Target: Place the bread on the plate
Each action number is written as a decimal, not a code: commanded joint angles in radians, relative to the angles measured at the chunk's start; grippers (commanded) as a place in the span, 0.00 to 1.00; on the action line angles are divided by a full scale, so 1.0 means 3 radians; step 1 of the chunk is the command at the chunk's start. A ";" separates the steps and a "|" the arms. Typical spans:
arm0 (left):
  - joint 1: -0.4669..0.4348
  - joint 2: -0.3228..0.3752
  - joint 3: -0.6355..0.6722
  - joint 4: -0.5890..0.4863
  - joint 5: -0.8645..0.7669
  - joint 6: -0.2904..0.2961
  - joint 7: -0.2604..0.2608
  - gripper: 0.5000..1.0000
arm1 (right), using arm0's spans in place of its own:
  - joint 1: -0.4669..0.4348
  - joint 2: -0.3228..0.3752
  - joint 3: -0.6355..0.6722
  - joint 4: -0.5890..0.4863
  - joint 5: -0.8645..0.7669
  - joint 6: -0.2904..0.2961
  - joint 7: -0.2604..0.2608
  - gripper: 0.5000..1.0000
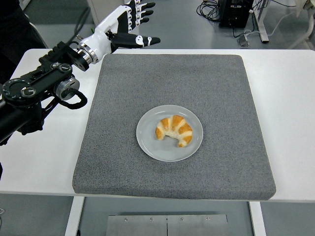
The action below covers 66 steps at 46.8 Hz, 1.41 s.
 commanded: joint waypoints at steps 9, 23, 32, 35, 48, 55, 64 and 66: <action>-0.0148 -0.0500 -0.0010 0.0943 -0.0533 -0.0087 -0.0176 0.99 | 0.0000 0.0000 0.0000 0.0000 -0.0005 0.0000 0.0000 1.00; -0.0127 -0.0715 -0.0010 0.1439 -0.0978 -0.0092 -0.0114 0.99 | 0.0000 0.0000 0.0000 0.0000 0.0000 0.0005 0.0000 1.00; -0.0122 -0.0705 -0.0010 0.1654 -0.1351 -0.0097 -0.0017 0.99 | 0.0000 0.0000 0.0000 0.0000 0.0000 0.0000 0.0000 1.00; -0.0117 -0.0690 -0.0015 0.1675 -0.1495 -0.0097 0.0034 0.99 | 0.0000 0.0000 0.0000 0.0000 0.0000 0.0000 0.0000 1.00; 0.0026 -0.0679 -0.0204 0.1736 -0.1689 -0.0113 0.0121 0.99 | 0.0005 0.0000 0.0016 0.0031 0.0000 0.0010 0.0000 1.00; 0.0057 -0.0633 -0.0342 0.1736 -0.1689 -0.0128 0.0100 0.99 | 0.0011 0.0000 0.0026 0.0021 0.0000 0.0010 0.0000 1.00; 0.0088 -0.0623 -0.0465 0.1736 -0.1694 -0.0138 0.0039 0.99 | 0.0011 0.0000 0.0026 0.0005 0.0000 0.0005 0.0000 1.00; 0.0103 -0.0623 -0.0511 0.1736 -0.1694 -0.0138 0.0039 0.99 | 0.0011 0.0000 0.0026 0.0005 0.0000 0.0010 0.0000 1.00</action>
